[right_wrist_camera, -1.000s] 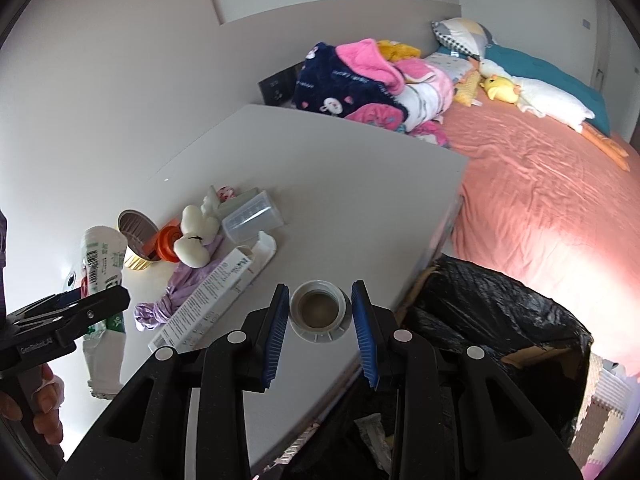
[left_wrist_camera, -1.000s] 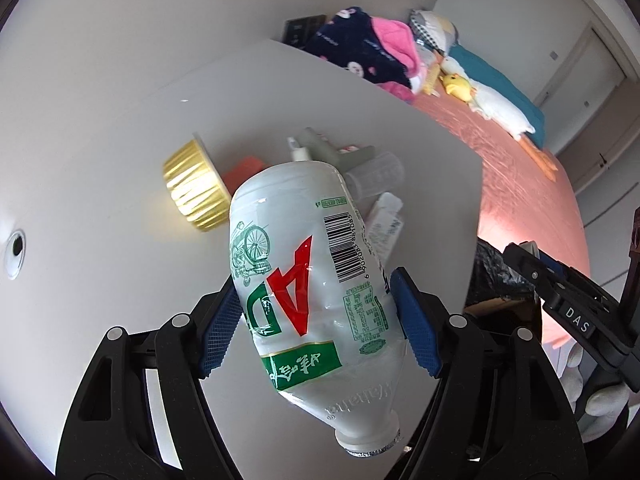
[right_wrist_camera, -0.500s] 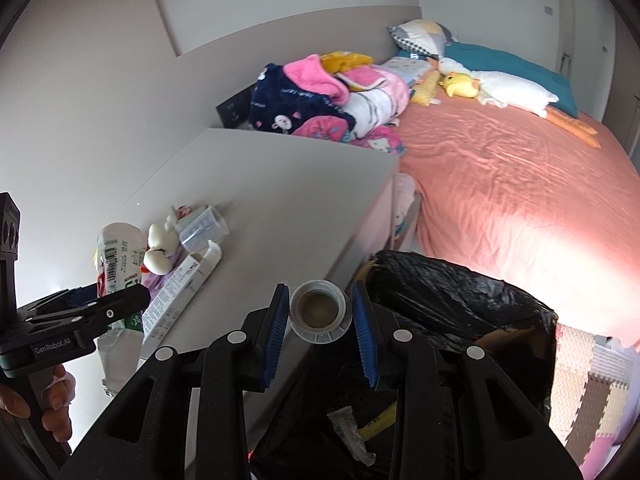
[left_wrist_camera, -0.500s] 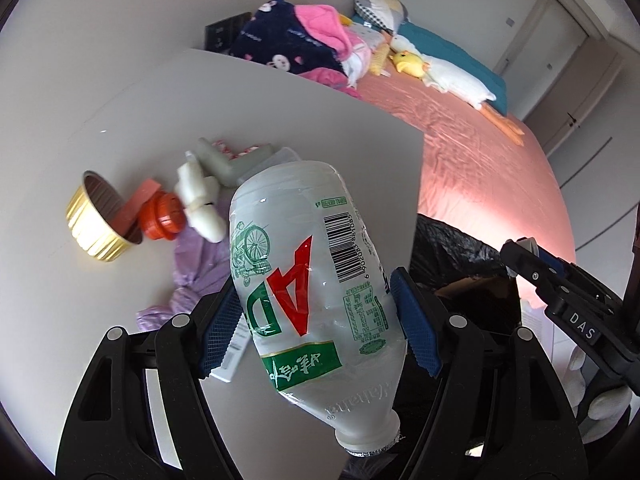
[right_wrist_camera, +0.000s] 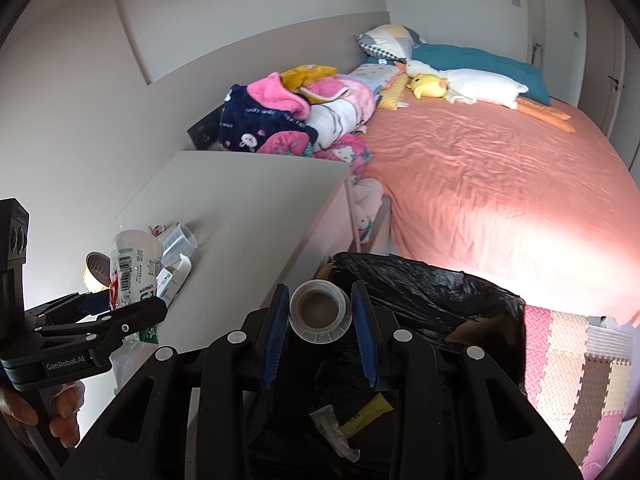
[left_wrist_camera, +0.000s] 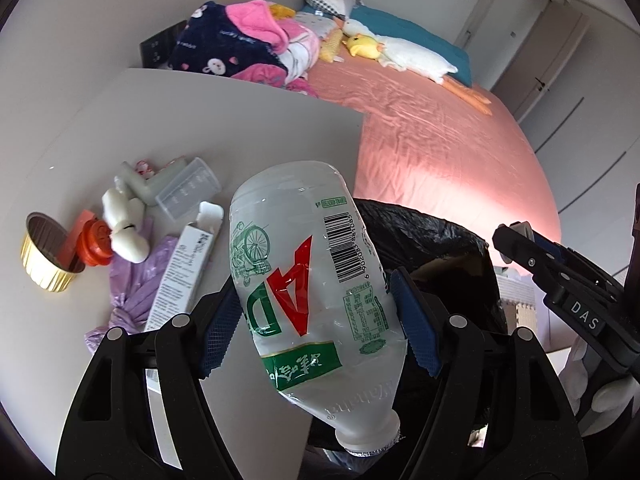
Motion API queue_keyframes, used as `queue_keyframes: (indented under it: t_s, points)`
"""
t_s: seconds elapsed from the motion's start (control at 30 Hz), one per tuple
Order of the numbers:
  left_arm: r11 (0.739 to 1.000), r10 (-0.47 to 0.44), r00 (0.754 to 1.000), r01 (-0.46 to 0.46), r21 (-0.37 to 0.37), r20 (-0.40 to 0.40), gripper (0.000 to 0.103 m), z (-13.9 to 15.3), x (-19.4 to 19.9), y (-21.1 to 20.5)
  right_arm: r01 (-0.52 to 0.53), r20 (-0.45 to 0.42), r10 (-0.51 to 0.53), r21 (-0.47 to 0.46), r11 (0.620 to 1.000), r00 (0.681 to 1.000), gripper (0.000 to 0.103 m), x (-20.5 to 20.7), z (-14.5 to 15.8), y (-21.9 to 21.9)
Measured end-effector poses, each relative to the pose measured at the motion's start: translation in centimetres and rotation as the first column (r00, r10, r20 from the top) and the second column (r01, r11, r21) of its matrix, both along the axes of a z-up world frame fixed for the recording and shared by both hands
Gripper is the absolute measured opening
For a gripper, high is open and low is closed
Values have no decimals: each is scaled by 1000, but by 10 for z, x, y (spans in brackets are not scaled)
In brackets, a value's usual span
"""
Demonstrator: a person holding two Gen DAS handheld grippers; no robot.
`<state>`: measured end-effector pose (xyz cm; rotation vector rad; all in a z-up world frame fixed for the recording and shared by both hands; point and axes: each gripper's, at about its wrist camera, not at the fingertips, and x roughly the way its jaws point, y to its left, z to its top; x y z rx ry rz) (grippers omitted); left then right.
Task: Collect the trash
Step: 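Carry bottle and cup over the black trash bag and open both tools, then move both open tools back over the table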
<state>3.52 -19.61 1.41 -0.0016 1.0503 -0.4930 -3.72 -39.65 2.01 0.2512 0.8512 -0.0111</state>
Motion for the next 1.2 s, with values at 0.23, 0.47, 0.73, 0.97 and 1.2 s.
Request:
queue_keyframes:
  t_s: [0.23,0.47,0.73,0.97,1.2]
  points:
    - [996,-89,996,89,-15,2,71,1,-3,-28,53,7,-53,9,999,999,34,-12,4,-24]
    - [957,-277,958,270,-102,-68,91,-6,-9,-60,120,28,-123,94,988,992,39,-35,15,-62]
    - [949,-308,944,297,-102,-122,97,-23,-16,-85,234,45,-239,99,967,970,68,-56,21,-95]
    - [952,-302,947,295,-79,-104,97,-22,-15,-86,250,29,-254,90,964,967,68,-60,15,-101]
    - [958,-285,954,281,-50,-99,97,-23,-16,-79,228,16,-230,90,970,973,68,-50,10,-92]
